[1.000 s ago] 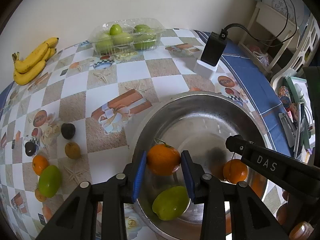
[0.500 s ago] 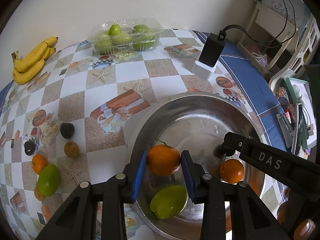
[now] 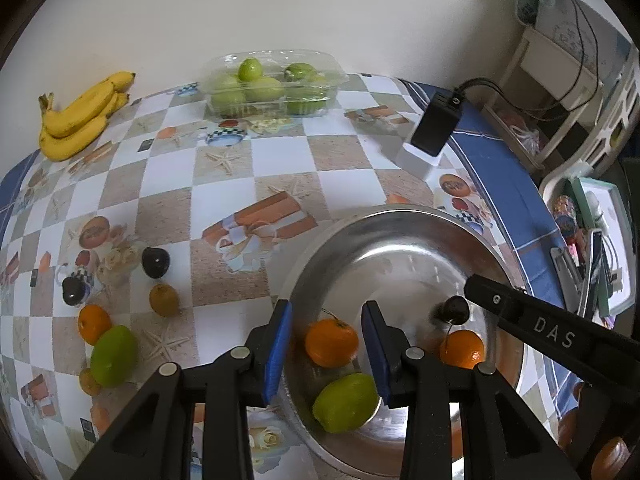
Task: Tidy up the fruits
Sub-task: 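Open the right tool to drop the plum while the left tool releases the tangerine, then withdraw both open tools from the basin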
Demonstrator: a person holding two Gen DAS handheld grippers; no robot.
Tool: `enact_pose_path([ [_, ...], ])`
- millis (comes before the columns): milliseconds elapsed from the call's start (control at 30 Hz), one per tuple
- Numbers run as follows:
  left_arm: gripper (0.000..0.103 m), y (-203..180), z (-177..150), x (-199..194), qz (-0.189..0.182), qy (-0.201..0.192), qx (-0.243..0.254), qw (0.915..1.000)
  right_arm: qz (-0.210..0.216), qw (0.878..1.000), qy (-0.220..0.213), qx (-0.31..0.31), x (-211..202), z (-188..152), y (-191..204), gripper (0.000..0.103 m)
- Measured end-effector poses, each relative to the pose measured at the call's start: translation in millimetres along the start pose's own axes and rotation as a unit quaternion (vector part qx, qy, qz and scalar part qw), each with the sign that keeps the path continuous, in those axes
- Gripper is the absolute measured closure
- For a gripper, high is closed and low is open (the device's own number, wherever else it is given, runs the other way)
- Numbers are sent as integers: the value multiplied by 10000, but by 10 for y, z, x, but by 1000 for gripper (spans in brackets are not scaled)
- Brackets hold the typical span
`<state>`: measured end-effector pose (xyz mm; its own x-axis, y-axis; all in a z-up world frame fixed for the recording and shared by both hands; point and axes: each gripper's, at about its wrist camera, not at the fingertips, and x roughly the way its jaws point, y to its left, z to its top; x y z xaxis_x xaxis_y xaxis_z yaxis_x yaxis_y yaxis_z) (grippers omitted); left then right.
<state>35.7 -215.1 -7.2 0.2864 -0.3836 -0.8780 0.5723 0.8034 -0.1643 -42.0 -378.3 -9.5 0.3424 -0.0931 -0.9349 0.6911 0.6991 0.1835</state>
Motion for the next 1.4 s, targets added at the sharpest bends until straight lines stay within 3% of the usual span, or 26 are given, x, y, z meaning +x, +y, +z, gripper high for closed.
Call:
enact_pose_path([
  [67, 62, 55, 4, -8, 81, 0, -102, 9999, -32, 10000, 16, -9, 11, 4, 5, 57],
  [100, 54, 83, 6, -8, 151, 2, -163, 9998, -56, 10000, 34, -17, 20, 3, 9, 53],
  [133, 48, 121, 5, -9, 242, -2, -233, 9994, -108, 9999, 66, -43, 39, 3, 17, 47],
  [167, 38, 167, 4, -9, 378, -10, -319, 9988, -157, 9998, 86, -77, 54, 4, 24, 34],
  [200, 34, 206, 1, -7, 499, -14, -379, 9980, -209, 9996, 101, -130, 70, 2, 38, 30],
  [333, 23, 406, -16, 24, 976, 41, -723, 9926, -262, 9991, 183, -288, 121, -8, 91, 28],
  [500, 3, 612, -46, 56, 1195, 108, -1090, 9868, -378, 9981, 299, -397, 188, -25, 122, 26],
  [533, 1, 642, -53, 56, 1245, 116, -1124, 9858, -398, 9979, 305, -409, 195, -27, 124, 23],
  [600, 0, 683, -63, 61, 1347, 130, -1167, 9839, -478, 9974, 305, -451, 204, -26, 131, 8],
  [867, 0, 775, -78, 31, 1627, 33, -1178, 9796, -546, 9967, 206, -560, 177, -22, 147, 6],
  [1133, 0, 867, -84, -55, 1643, -90, -1222, 9788, -411, 9975, -62, -578, 48, -11, 198, 5],
  [1400, 0, 929, -99, -120, 1798, -148, -1164, 9767, -487, 9977, 94, -467, 64, -36, 168, 5],
])
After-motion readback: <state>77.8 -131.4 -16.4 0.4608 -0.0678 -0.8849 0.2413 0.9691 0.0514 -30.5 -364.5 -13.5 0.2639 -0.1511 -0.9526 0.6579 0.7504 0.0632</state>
